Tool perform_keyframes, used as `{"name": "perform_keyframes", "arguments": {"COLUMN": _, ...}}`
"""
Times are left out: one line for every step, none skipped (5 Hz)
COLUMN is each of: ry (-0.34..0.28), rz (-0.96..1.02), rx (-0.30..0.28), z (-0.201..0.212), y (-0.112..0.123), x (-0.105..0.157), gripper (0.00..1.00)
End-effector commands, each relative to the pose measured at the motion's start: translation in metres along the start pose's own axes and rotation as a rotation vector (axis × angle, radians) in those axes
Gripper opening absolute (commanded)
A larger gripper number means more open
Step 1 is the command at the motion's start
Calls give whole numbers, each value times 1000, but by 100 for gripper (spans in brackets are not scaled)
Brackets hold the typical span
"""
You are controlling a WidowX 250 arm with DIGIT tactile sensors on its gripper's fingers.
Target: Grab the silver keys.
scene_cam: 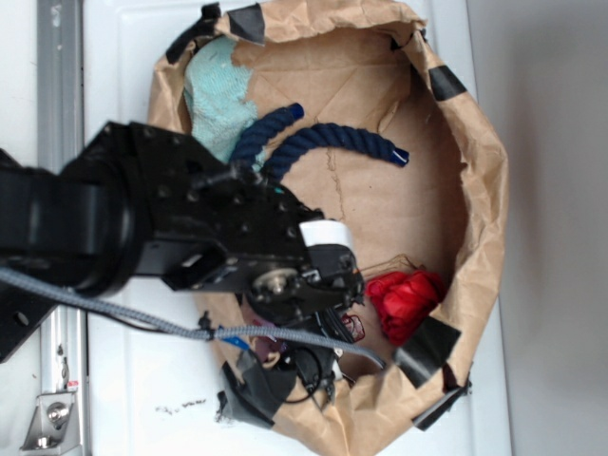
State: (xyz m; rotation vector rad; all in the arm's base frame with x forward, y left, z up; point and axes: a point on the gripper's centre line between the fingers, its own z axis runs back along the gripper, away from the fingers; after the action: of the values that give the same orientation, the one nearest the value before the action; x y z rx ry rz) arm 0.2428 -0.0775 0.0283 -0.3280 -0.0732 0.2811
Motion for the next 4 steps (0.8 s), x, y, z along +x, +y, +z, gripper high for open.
{"name": "perform_keyframes", "arguments": {"ry": -27, "rz": -20, "rx": -62, "z": 25, "y": 2, "x": 1, "gripper": 0}}
{"name": "perform_keyframes", "arguments": {"ry": -55, "rz": -36, "rx": -73, "z": 60, "y": 4, "x": 11, "gripper": 0}}
{"name": "perform_keyframes", "arguments": {"ry": -143, "rz": -119, "rx": -7, "z": 118, "y": 13, "x": 41, "gripper": 0}}
{"name": "perform_keyframes", "arguments": {"ry": -161, "rz": -114, "rx": 118, "z": 161, "y": 17, "x": 49, "gripper": 0}}
